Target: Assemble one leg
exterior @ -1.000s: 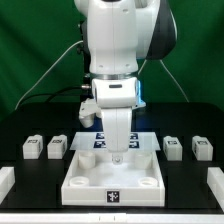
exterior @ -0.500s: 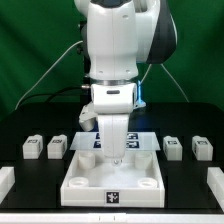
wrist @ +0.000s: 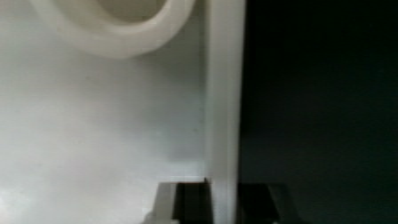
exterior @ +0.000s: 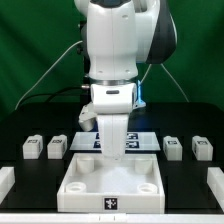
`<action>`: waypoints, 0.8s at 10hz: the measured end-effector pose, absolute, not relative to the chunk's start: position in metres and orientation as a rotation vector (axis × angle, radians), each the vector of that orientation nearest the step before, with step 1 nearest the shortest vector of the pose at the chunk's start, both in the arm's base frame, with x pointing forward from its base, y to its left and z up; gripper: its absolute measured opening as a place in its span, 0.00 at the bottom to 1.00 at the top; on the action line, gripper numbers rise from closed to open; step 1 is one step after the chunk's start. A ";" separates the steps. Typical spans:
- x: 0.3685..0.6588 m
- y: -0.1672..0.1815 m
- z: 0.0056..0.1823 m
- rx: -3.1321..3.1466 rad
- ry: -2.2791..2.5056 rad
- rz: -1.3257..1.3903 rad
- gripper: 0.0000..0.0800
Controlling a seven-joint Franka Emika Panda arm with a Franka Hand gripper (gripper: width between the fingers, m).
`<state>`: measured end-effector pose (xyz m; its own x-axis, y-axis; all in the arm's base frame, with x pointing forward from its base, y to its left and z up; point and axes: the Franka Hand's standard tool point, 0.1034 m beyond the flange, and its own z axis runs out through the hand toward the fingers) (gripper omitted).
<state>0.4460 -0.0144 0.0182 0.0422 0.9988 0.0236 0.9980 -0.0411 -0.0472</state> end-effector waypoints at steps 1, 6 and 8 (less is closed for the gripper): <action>0.446 -0.014 0.018 -2.231 -2.140 0.024 0.07; 0.449 -0.010 0.020 -2.230 -2.146 0.020 0.07; 0.462 0.023 0.024 -2.194 -2.186 -0.019 0.07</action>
Offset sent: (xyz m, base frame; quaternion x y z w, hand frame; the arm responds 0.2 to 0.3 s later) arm 0.0000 0.0000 0.0000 0.0000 0.0000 0.0000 1.0000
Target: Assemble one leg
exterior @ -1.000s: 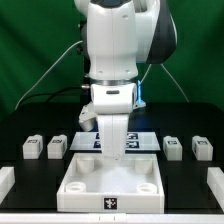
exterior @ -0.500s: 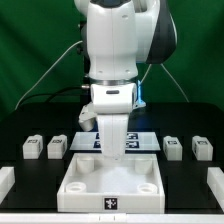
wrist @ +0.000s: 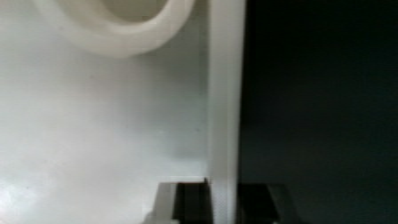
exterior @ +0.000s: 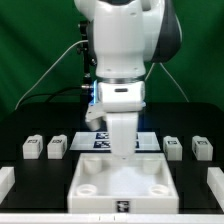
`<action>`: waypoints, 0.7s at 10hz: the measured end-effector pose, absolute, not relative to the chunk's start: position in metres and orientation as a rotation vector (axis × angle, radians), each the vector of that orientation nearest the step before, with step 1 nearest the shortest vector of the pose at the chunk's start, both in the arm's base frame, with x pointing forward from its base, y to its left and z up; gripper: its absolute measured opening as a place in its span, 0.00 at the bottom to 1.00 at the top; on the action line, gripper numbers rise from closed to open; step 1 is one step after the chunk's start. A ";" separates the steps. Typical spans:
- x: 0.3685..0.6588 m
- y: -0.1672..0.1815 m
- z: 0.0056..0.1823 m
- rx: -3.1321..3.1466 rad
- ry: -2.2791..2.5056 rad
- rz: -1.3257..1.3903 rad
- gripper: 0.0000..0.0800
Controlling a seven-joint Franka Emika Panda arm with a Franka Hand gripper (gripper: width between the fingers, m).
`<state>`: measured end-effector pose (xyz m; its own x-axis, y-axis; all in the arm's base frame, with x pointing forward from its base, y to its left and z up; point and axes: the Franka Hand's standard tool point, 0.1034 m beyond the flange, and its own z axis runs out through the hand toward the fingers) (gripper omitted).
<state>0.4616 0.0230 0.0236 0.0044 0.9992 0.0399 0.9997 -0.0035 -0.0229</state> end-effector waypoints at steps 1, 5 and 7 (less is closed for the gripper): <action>0.471 0.042 0.024 -2.196 -2.180 -0.044 0.07; 0.496 0.070 0.022 -2.194 -2.156 -0.065 0.07; 0.497 0.071 0.018 -2.179 -2.144 -0.031 0.07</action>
Offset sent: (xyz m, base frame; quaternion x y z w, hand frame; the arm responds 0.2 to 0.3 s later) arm 0.0397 0.0319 0.0023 -0.0020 0.0185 0.0227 0.9996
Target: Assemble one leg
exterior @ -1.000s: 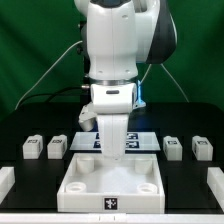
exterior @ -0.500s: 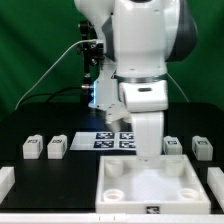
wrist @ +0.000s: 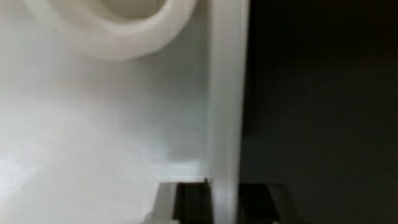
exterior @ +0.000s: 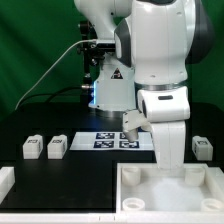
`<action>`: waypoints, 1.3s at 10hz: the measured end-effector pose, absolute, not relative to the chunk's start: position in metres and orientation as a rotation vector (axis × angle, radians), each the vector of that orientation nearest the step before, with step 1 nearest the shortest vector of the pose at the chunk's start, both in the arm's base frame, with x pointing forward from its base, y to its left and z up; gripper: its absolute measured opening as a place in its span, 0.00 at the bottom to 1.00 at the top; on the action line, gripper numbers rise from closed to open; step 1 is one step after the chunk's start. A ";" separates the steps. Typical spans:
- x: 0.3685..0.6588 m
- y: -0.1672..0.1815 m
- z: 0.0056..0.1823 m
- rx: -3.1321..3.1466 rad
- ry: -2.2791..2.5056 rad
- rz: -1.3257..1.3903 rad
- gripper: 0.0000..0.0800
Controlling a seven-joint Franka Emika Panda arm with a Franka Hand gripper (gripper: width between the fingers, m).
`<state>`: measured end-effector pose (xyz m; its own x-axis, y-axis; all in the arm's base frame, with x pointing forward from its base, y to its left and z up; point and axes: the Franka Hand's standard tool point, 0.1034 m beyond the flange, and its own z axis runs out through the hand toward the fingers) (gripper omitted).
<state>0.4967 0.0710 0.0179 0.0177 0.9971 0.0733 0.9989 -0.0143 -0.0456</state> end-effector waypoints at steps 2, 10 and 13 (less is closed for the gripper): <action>0.496 0.071 0.018 -2.187 -2.131 -0.021 0.07; 0.496 0.068 0.017 -2.192 -2.125 -0.020 0.79; 0.496 0.068 0.017 -2.193 -2.124 -0.019 0.81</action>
Offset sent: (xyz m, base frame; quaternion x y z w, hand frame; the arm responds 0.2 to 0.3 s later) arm 0.0000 0.0000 0.0000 0.0000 0.0000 0.0000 1.0000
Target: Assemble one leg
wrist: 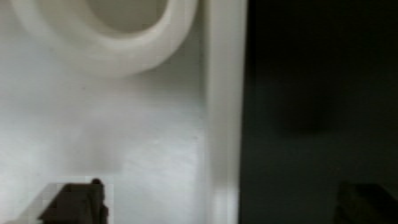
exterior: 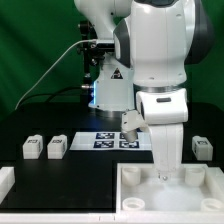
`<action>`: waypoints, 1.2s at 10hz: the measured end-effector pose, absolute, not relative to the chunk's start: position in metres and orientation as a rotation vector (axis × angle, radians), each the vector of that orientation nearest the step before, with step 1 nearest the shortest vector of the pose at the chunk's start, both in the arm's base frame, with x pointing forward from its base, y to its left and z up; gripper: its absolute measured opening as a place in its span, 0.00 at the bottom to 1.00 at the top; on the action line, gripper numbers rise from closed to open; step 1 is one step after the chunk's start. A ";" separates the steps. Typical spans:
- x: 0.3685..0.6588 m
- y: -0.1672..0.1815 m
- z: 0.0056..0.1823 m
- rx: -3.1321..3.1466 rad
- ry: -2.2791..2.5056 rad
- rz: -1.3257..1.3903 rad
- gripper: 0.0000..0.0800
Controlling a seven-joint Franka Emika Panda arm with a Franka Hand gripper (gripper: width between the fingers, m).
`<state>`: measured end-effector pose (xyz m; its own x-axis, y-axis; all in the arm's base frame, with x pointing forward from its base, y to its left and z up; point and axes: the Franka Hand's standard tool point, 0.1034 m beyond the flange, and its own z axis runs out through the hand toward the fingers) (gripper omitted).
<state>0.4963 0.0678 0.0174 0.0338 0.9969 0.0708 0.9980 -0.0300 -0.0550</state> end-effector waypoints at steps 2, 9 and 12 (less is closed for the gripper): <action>0.496 0.067 0.017 -2.194 -2.123 -0.019 0.81; 0.464 0.120 0.058 -2.767 -1.261 -0.017 0.81; 0.458 0.132 0.057 -2.910 -0.800 -0.028 0.81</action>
Offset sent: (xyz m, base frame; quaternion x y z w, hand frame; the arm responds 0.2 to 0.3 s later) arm 0.0000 0.0000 0.0000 0.0000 0.0000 0.0000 1.0000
